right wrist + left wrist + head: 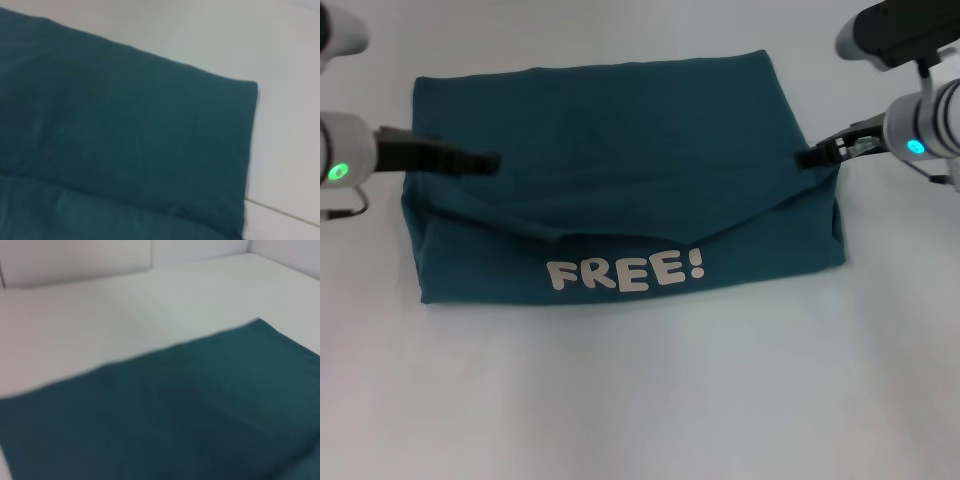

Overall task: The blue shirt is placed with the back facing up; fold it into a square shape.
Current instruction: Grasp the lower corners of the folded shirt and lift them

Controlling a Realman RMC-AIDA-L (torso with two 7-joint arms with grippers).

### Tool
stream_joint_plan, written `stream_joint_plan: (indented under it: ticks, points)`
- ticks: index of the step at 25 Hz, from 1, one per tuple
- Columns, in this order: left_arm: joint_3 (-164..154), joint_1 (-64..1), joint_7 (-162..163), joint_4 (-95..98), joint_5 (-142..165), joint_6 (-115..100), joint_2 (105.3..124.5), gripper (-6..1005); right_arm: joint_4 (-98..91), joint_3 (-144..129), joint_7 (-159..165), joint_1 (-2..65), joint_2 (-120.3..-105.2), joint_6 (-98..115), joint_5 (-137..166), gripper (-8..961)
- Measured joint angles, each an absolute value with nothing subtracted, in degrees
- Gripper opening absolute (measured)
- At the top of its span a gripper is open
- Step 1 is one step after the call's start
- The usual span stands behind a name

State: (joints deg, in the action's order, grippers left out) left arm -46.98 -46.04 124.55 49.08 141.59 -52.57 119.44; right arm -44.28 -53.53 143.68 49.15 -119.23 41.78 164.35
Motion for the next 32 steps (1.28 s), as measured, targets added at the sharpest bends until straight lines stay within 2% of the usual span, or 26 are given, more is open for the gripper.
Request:
stream_joint_plan:
  ticks: [7,14,32]
  points:
    - [-46.3,-40.8,130.8,55.9,145.0,-68.2,117.28,946,-57.4,-53.3,144.2,46.1,-119.46,59.7,164.3,924]
    - [-46.3,-38.3,133.3,57.5,151.7,-70.0,118.25,946,-64.4,-53.9,143.8,45.2,-119.54,70.8,164.3,923]
    - [-46.3,-41.0,133.9,53.2,152.8,-71.8,117.62,947,-64.7,-58.5,143.8,45.9,-119.34,75.6,164.8,922]
